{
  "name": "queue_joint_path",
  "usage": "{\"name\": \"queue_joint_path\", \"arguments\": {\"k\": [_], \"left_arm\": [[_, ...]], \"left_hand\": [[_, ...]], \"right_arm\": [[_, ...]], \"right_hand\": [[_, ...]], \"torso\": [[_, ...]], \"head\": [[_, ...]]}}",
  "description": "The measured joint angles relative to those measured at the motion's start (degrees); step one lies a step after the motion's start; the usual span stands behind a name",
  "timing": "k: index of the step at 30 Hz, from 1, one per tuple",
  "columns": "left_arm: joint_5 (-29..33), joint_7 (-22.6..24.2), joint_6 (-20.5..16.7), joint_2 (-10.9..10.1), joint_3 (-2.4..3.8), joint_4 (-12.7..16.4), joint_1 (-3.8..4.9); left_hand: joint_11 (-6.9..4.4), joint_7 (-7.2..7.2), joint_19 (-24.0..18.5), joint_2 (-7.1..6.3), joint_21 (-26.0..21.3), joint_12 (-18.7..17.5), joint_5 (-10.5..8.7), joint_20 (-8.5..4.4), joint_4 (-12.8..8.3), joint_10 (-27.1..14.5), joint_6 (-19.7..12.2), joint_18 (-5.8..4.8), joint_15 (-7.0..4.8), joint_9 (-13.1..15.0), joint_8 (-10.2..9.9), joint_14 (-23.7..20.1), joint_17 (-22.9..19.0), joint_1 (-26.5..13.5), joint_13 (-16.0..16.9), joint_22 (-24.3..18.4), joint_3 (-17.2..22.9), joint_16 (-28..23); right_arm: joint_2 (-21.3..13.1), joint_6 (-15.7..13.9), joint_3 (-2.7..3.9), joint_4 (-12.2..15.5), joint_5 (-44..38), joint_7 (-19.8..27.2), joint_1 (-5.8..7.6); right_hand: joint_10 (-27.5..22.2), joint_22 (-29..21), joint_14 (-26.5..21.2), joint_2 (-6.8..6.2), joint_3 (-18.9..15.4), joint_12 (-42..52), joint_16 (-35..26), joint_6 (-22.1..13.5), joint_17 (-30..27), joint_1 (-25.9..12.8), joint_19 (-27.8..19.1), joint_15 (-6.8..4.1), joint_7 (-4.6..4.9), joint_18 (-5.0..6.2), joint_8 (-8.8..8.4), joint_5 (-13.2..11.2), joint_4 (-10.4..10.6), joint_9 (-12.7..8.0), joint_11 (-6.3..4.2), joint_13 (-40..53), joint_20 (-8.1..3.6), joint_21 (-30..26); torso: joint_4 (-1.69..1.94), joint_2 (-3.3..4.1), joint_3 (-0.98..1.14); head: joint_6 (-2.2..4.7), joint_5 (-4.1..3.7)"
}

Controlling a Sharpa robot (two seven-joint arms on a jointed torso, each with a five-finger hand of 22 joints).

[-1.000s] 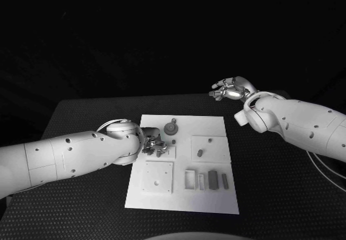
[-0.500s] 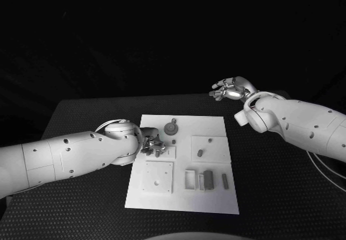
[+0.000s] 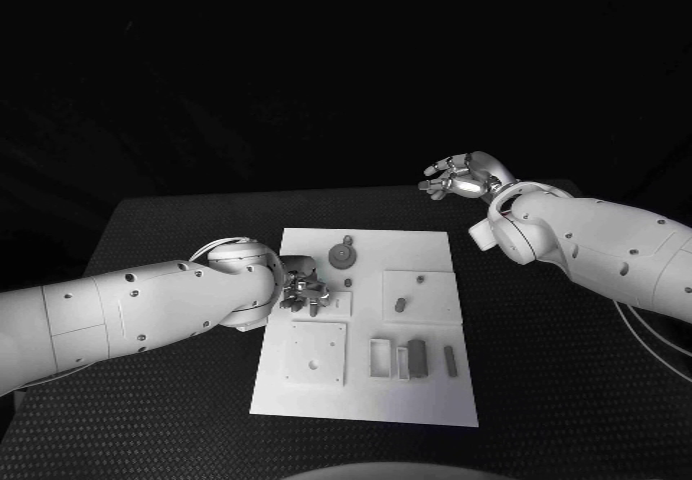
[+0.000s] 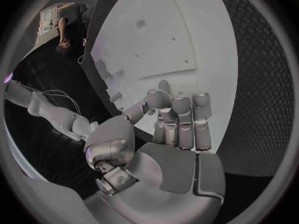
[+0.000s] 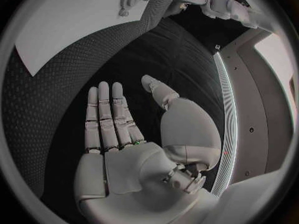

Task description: Assemble the parts on the task board

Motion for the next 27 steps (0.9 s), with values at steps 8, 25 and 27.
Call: {"name": "queue_joint_path", "arguments": {"k": [8,25,27], "left_arm": [[0.82,-0.14,0.20,0.07,-0.06,-0.11,-0.08],[1.12,-0.11,0.18,0.79,-0.08,-1.12,-0.13],[1.12,-0.12,0.17,0.88,-0.08,-1.24,-0.15]], "left_hand": [[-0.01,-0.07,0.00,0.00,0.00,0.00,0.00,0.00,0.08,0.01,-0.07,0.00,0.09,0.00,0.06,0.08,-0.04,0.00,0.00,0.00,-0.10,0.00],[0.13,0.06,0.00,0.02,0.00,0.00,-1.05,0.00,0.40,-0.13,0.06,0.00,-0.02,0.00,0.22,-0.20,-0.21,-0.02,-0.40,-0.01,-0.57,0.00],[0.13,0.05,0.00,0.25,0.00,0.00,-1.33,0.00,0.55,-0.13,0.05,0.00,-0.02,0.00,0.21,-0.20,-0.27,-0.25,-0.45,-0.01,-0.72,0.00]], "right_arm": [[0.03,0.00,0.00,-0.01,0.00,0.00,0.00],[0.04,0.00,0.00,-0.01,0.00,0.01,0.00],[0.06,0.00,0.00,-0.01,0.00,0.01,0.00]], "right_hand": [[0.00,0.03,0.00,0.00,0.00,0.00,0.00,-0.02,0.00,0.00,0.00,0.00,0.02,0.00,0.00,0.00,0.00,-0.05,0.00,-0.05,0.00,0.00],[0.00,0.09,0.00,0.00,0.00,0.00,-0.23,0.09,0.05,0.00,0.00,0.00,-0.09,0.00,0.00,0.00,0.00,-0.05,0.00,-0.10,0.00,0.00],[0.00,0.09,0.00,0.00,0.00,0.00,-0.23,0.09,0.05,0.00,0.00,0.00,-0.09,0.00,0.00,0.00,0.00,-0.05,0.00,-0.10,0.00,-0.01]], "torso": [[0.01,0.00,0.00],[0.02,0.00,-0.03],[0.01,0.00,-0.03]], "head": [[-0.01,0.01],[0.11,0.01],[0.10,0.01]]}}
